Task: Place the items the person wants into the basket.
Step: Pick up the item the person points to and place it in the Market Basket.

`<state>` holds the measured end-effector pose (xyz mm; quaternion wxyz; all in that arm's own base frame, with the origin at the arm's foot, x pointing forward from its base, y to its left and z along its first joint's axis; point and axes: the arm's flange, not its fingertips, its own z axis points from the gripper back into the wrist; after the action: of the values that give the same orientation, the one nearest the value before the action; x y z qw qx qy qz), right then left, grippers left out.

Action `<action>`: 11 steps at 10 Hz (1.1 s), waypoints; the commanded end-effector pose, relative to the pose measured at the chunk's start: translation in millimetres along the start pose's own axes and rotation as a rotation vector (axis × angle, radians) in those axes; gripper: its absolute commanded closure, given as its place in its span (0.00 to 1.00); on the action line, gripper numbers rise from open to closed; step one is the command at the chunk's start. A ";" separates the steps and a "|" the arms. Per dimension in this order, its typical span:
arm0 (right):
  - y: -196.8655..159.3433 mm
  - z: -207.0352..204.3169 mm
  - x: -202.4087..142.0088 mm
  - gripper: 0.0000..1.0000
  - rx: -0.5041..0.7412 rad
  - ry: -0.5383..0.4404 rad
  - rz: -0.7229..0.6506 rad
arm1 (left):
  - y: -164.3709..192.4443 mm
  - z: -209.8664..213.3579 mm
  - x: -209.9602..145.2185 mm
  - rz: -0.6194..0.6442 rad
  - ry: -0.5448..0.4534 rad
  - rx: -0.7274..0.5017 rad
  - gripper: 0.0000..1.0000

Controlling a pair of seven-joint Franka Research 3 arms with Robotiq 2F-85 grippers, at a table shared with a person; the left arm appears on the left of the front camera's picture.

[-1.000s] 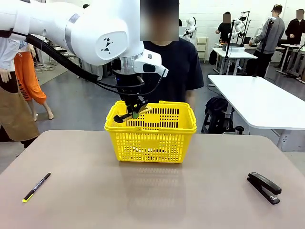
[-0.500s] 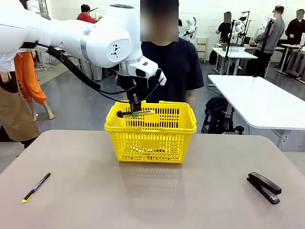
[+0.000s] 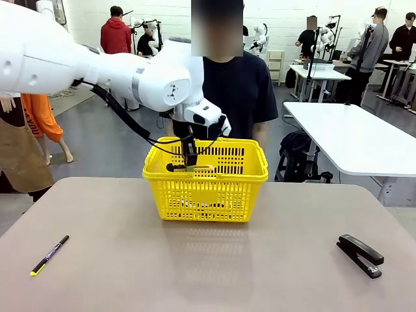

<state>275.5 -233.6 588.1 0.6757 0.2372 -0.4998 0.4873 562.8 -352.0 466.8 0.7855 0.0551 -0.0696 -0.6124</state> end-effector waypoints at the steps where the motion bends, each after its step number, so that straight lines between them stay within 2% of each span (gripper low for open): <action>1: -2.1 -0.3 -0.3 0.00 -0.003 -0.025 0.016 | 11.8 -17.6 10.5 -0.033 0.002 0.009 0.74; 4: -2.1 -0.3 -0.3 0.00 -0.003 -0.025 0.016 | 17.3 -49.6 15.2 -0.032 0.024 -0.021 0.74; 8: -2.1 -0.3 -0.3 0.00 -0.003 -0.025 0.016 | 18.5 -62.9 18.2 -0.039 0.044 -0.039 0.74; 9: -2.1 -0.3 -0.3 0.00 -0.003 -0.025 0.016 | 18.3 -62.0 19.5 -0.041 0.044 -0.040 0.67; 10: -2.1 -0.3 -0.3 0.00 -0.003 -0.025 0.016 | 17.8 -61.9 18.8 -0.046 0.042 -0.037 0.26; 11: -2.1 -0.3 -0.3 0.00 -0.003 -0.025 0.016 | 17.7 -61.7 17.8 -0.048 0.041 -0.036 0.07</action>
<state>275.5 -233.6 588.1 0.6756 0.2372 -0.4998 0.4874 590.2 -364.4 406.0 0.7834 0.0436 -0.0459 -0.6183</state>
